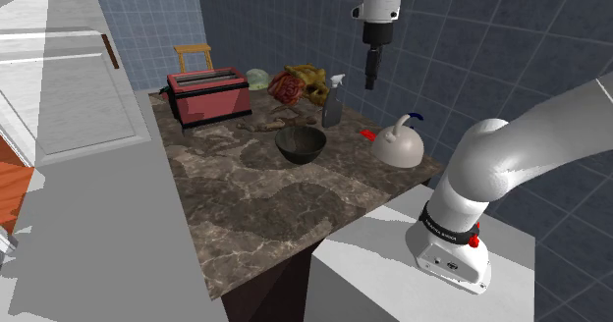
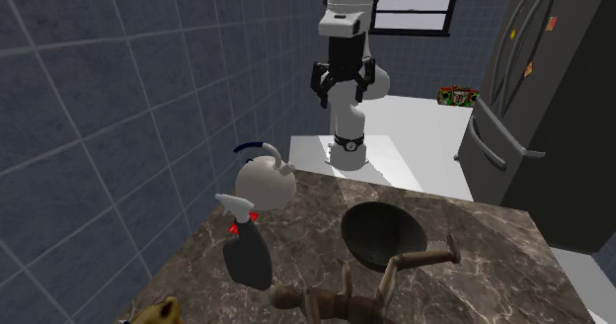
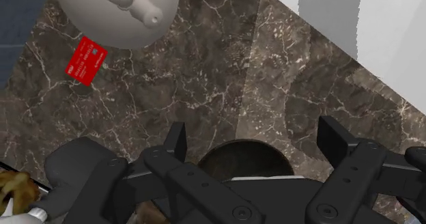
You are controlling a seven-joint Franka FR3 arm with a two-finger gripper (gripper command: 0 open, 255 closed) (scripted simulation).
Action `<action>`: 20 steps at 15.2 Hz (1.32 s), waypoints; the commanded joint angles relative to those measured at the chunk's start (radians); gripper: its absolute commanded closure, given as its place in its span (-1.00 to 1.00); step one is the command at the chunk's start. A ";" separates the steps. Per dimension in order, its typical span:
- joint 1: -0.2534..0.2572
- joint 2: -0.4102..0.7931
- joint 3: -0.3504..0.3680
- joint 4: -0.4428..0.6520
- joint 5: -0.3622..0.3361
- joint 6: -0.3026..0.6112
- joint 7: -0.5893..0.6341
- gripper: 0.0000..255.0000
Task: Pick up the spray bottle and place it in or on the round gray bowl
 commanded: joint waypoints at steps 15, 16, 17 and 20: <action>0.060 0.525 -0.267 0.315 -0.001 0.306 -0.659 -1.00; 0.061 0.564 -0.276 0.347 0.016 0.318 -0.702 -1.00; 0.060 0.605 -0.283 0.380 0.034 0.328 -0.745 -1.00; 0.049 0.727 -0.294 0.488 0.096 0.348 -0.872 -1.00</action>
